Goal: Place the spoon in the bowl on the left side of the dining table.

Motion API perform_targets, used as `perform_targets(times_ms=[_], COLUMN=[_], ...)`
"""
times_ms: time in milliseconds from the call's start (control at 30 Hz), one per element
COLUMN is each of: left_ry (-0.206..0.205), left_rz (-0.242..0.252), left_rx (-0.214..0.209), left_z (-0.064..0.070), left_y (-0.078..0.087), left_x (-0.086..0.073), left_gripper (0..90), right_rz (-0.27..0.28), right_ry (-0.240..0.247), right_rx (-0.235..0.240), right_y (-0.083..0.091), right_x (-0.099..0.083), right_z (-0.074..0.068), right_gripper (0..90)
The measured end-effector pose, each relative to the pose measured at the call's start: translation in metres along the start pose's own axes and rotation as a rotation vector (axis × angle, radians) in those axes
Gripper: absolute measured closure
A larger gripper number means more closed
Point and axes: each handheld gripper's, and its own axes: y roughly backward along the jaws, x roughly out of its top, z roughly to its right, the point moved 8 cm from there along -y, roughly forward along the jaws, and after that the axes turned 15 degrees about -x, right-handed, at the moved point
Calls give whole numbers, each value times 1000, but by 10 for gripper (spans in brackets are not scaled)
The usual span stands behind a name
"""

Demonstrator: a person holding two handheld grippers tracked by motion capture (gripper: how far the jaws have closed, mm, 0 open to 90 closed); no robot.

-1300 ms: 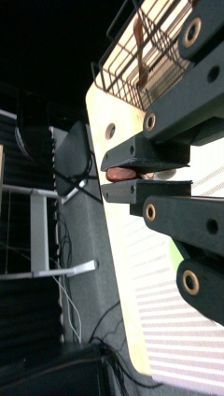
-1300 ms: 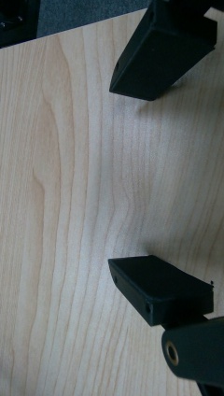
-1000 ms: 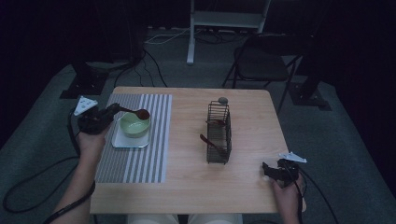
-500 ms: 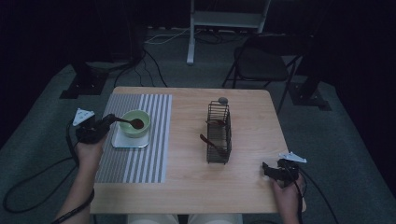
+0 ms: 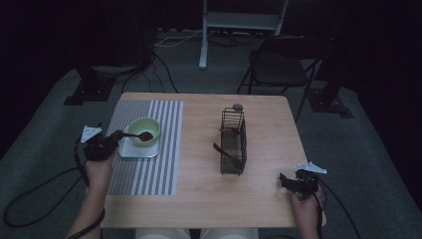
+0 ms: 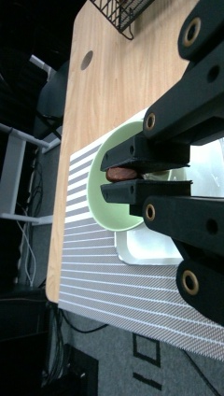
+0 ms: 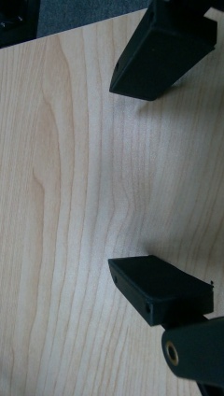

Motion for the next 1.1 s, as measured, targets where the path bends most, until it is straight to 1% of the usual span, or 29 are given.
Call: perform_targets(times_ms=[67, 100, 133, 167, 200, 233, 300, 367, 633, 700, 733, 767, 800, 867, 900, 933, 1000, 1100], left_ry=[-5, -7, -12, -18, -19, -23, -17, -23, -18, -19, -14, -18, -23, -31, -40, -46, -51, -55], left_rz=[-11, -9, -14, -27, -33, -36, -39, -50, -51, -52, -53, -47, -50, -60, -63, -62, -67, -74], left_rx=[-2, -18, -20, -5, -8, 0, -4, -4, -4, 2, -2, 3, 6, 10, 17, 25, 48, 70], left_z=[1, 3, 4, 4, 4, 4, 4, 4, 0, -1, -1, -2, -2, -2, -2, -3, -4, -4], left_y=[-2, -3, -4, -5, -5, -5, -4, -3, -2, -1, -2, -2, -2, -2, -2, -2, 0, 3], left_x=[-3, -5, -7, -9, -11, -14, -18, -21, -31, -35, -36, -38, -39, -42, -44, -44, -45, -48], left_gripper=[838, 837, 837, 836, 836, 836, 836, 836, 832, 829, 810, 801, 769, 753, 705, 688, 573, 496], right_rz=[0, 0, 0, 0, 0, 0, 0, 0, 0, 0, 0, 0, 0, 0, 0, 0, 0, 0], right_ry=[0, 0, 0, 0, 0, 0, 0, 0, 0, 0, 0, 0, 0, 0, 0, 0, 0, 0], right_rx=[0, 0, 0, 0, 0, 0, 0, 0, 0, 0, 0, 0, 0, 0, 0, 0, 0, 0], right_y=[0, 0, 0, 0, 0, 0, 0, 0, 0, 0, 0, 0, 0, 0, 0, 0, 0, 0], right_x=[0, 0, 0, 0, 0, 0, 0, 0, 0, 0, 0, 0, 0, 0, 0, 0, 0, 0], right_z=[0, 0, 0, 0, 0, 0, 0, 0, 0, 0, 0, 0, 0, 0, 0, 0, 0, 0], right_gripper=[134, 134, 134, 134, 134, 134, 134, 134, 134, 134, 134, 134, 134, 134, 134, 134, 134, 134])
